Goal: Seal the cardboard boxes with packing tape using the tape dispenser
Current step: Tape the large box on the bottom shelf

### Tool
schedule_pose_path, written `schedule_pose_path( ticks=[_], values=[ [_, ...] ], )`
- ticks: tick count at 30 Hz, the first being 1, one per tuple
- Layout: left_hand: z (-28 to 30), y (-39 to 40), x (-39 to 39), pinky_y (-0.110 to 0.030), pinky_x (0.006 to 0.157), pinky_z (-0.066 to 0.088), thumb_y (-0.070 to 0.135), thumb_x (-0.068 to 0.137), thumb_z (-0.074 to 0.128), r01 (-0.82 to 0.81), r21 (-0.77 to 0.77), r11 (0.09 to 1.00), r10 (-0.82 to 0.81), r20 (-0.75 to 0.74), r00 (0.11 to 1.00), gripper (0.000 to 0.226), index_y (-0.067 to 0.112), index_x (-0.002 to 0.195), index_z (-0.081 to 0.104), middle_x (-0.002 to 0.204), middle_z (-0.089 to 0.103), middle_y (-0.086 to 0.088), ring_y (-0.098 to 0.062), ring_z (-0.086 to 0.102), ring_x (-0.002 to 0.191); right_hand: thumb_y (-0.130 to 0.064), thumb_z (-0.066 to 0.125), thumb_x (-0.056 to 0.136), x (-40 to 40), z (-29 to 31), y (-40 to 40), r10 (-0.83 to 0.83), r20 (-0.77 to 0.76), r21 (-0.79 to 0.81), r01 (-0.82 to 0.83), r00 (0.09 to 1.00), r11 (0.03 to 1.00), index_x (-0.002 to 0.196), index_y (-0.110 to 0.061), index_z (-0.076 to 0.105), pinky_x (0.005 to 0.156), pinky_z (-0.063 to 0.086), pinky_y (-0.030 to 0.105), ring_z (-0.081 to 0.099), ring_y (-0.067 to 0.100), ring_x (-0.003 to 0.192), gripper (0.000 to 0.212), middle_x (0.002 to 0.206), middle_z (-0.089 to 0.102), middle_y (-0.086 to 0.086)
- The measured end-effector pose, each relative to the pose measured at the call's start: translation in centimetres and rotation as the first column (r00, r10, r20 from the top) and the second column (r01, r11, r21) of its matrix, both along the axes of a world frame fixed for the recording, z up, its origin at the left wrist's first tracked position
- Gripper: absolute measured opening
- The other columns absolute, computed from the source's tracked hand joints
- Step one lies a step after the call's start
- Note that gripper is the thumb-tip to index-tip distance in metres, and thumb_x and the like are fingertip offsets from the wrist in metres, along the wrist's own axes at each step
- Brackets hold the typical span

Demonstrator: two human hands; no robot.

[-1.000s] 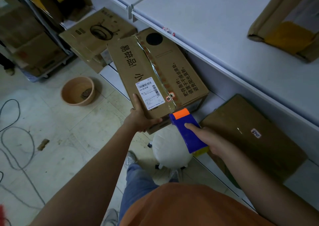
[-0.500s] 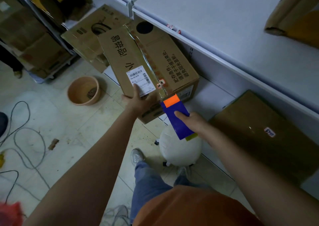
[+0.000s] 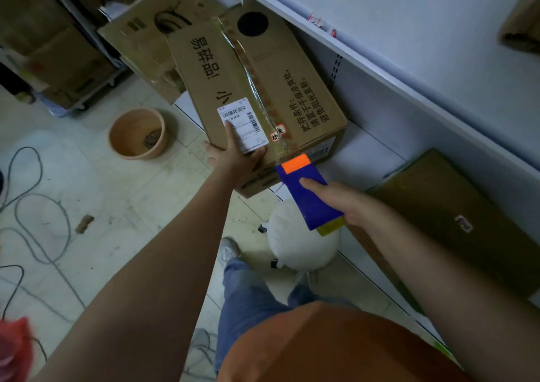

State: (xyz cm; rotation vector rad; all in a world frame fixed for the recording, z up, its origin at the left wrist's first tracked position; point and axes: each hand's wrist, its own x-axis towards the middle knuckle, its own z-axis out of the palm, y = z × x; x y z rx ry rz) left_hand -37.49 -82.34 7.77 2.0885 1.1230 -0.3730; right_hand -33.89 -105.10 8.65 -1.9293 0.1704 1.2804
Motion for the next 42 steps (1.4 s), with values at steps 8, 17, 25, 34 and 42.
schedule_pose_path(
  ticks=[8, 17, 25, 34, 42],
  values=[
    [-0.1, 0.1, 0.4, -0.054, 0.117, 0.023, 0.067, 0.08, 0.067, 0.006, 0.007, 1.0, -0.006, 0.005, 1.0, 0.114, 0.048, 0.151, -0.02, 0.158, -0.021, -0.025, -0.052, 0.011, 0.144, -0.063, 0.061, 0.084, -3.2, 0.2, -3.8, 0.013, 0.018, 0.02, -0.013, 1.0, 1.0, 0.108, -0.02, 0.063, 0.093, 0.053, 0.043, 0.066, 0.021, 0.099, 0.049, 0.107, 0.069, 0.003],
    [-0.2, 0.3, 1.1, -0.054, 0.117, 0.029, 0.085, 0.063, 0.064, 0.02, 0.011, 1.0, -0.02, -0.022, 1.0, 0.126, 0.05, 0.148, -0.022, 0.16, -0.014, -0.024, -0.051, 0.021, 0.142, -0.049, 0.061, 0.091, 0.1, -3.1, 1.3, 0.035, 0.085, -0.167, -0.021, 0.996, 0.986, 0.116, -0.01, 0.055, 0.088, 0.055, 0.039, 0.065, 0.027, 0.096, 0.046, 0.106, 0.066, 0.011],
    [-1.1, 0.2, 1.2, -0.052, 0.119, 0.022, 0.07, 0.077, 0.066, 0.031, 0.049, 0.998, -0.03, -0.021, 0.999, 0.115, 0.048, 0.15, -0.02, 0.157, -0.021, -0.027, -0.054, 0.012, 0.143, -0.064, 0.046, 0.093, -6.9, -7.3, -0.9, 0.217, 0.118, -0.367, -0.16, 0.969, 0.916, 0.09, -0.004, 0.051, 0.052, 0.037, 0.026, 0.055, 0.021, 0.075, 0.06, 0.086, 0.055, 0.009],
    [-1.1, -1.8, 0.6, -0.065, 0.117, -0.006, 0.076, 0.093, 0.024, 0.373, 0.444, 0.815, -0.437, 0.049, 0.898, 0.086, 0.033, 0.156, -0.017, 0.16, -0.029, -0.017, -0.041, -0.024, 0.147, -0.054, 0.049, 0.096, -4.9, -3.0, -2.1, 0.024, 0.368, -0.274, 0.083, 0.929, 0.958, 0.081, -0.003, 0.059, 0.047, 0.032, 0.022, 0.05, 0.013, 0.055, 0.055, 0.066, 0.052, 0.005],
    [-3.3, -4.0, 2.3, -0.067, 0.117, 0.001, 0.058, 0.101, 0.008, 0.64, 0.609, 0.468, -0.743, -0.121, 0.658, 0.062, 0.036, 0.158, -0.005, 0.167, -0.005, -0.005, -0.031, -0.009, 0.153, -0.045, 0.059, 0.094, -7.1, -2.8, -4.0, -0.131, 0.511, -0.119, 0.221, 0.85, 0.968, 0.066, -0.017, 0.04, 0.043, 0.035, 0.011, 0.043, 0.008, 0.049, 0.043, 0.057, 0.046, -0.001]
  ],
)
